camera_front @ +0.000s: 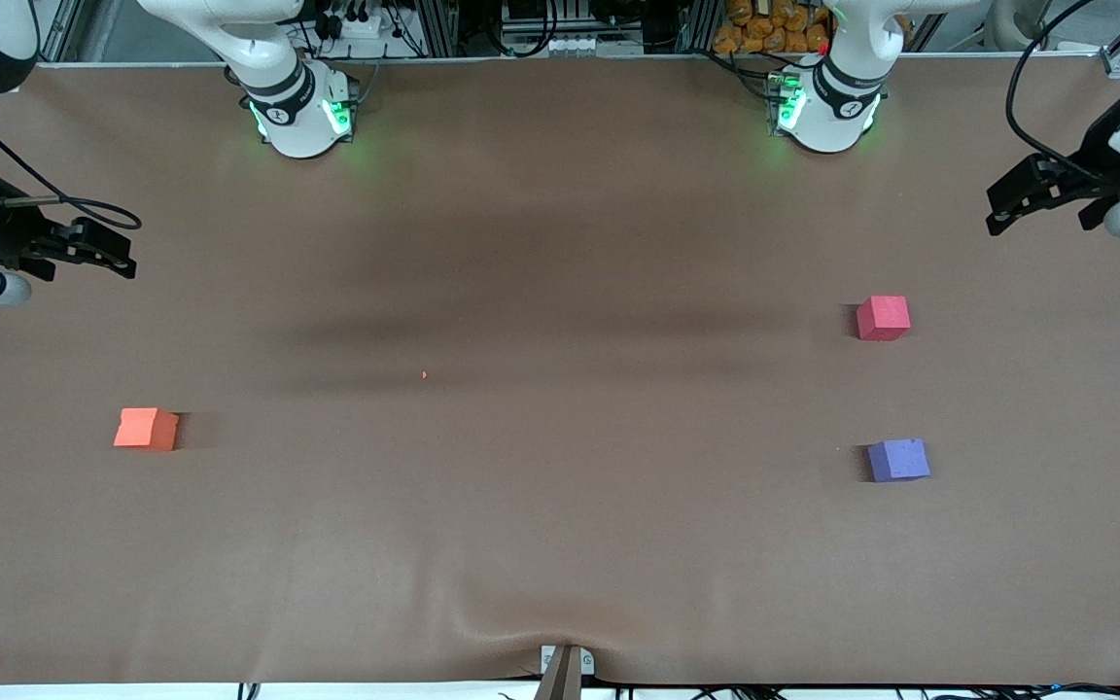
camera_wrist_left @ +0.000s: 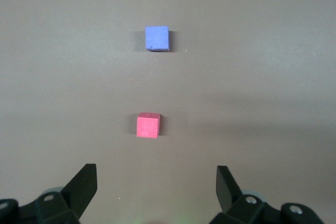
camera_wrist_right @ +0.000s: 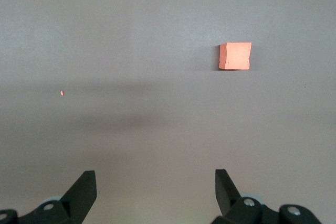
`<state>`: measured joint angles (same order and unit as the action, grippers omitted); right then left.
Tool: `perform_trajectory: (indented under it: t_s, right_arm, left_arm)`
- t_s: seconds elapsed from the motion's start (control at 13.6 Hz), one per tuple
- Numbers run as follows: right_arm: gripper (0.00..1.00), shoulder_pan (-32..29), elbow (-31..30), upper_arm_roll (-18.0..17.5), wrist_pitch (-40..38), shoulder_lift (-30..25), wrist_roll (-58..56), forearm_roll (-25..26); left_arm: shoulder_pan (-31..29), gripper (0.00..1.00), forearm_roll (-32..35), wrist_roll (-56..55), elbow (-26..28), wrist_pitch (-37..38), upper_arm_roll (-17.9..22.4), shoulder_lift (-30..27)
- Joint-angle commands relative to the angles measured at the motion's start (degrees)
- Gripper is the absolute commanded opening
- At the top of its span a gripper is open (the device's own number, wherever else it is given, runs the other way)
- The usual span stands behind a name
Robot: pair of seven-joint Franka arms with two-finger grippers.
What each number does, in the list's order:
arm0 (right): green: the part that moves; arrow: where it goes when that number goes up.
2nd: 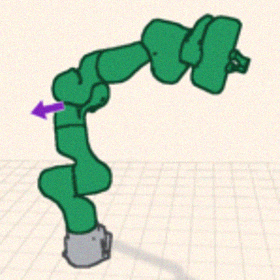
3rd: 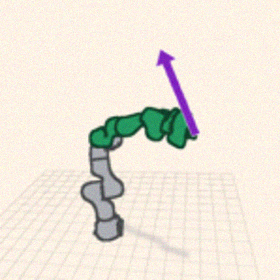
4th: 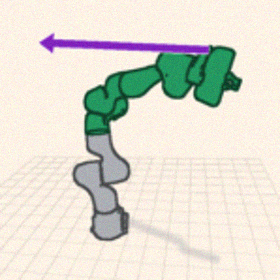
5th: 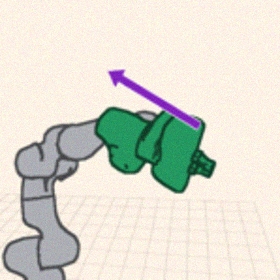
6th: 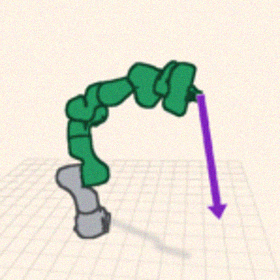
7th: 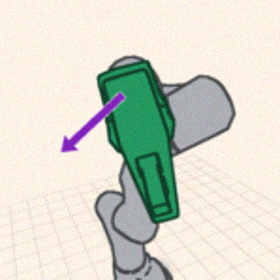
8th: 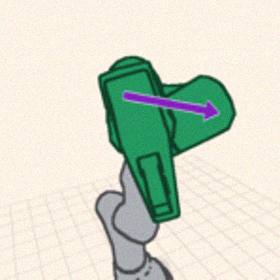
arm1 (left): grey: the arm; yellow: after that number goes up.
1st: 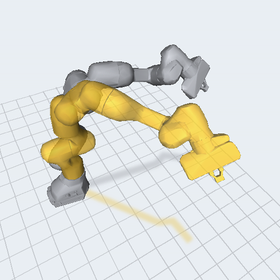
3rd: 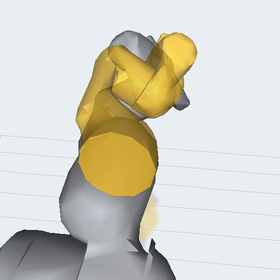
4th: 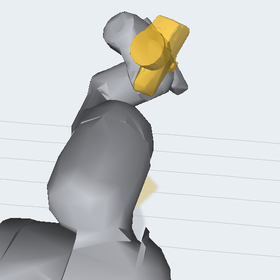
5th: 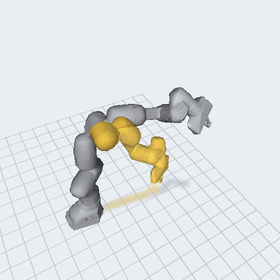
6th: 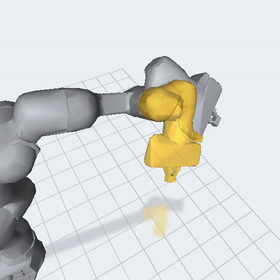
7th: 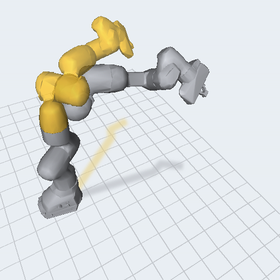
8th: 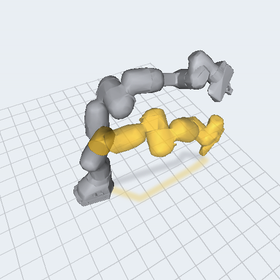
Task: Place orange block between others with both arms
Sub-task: 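Reach the right gripper down to the orange cube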
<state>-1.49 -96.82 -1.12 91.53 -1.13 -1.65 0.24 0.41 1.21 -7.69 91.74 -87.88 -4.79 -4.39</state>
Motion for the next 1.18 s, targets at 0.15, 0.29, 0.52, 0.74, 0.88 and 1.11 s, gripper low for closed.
perform_trajectory:
  t_s: [0.15,0.29,0.52,0.74,0.88,1.11]
  right_arm:
    - [1.00,-0.44,-1.00,-0.55,-0.21,-1.24,-0.64,0.73]
    - [1.00,-1.05,-1.09,-0.38,0.14,0.24,-0.64,0.82]
    - [1.00,-5.26,-0.74,-0.38,5.99,12.86,-1.07,0.73]
    - [1.00,-9.74,1.09,-0.38,17.86,24.65,-9.30,0.82]
    - [1.00,-11.60,7.14,-0.38,19.91,32.38,-17.21,1.17]
    - [1.00,-13.09,13.85,-0.29,22.27,40.49,-22.86,1.78]
  left_arm:
    - [-0.15,1.00,-0.68,1.36,-0.51,0.69,0.66,0.35]
    - [-0.24,1.00,-0.33,1.27,-0.42,0.69,0.66,0.44]
    - [-0.15,1.00,-0.77,1.00,-0.07,0.69,0.57,0.44]
    - [-0.24,1.00,-0.86,1.18,0.10,0.61,0.57,0.44]
    - [-0.24,1.00,-0.94,1.18,0.10,0.08,0.57,0.70]
    - [-0.24,1.00,-0.95,1.18,0.11,-0.18,0.57,0.96]
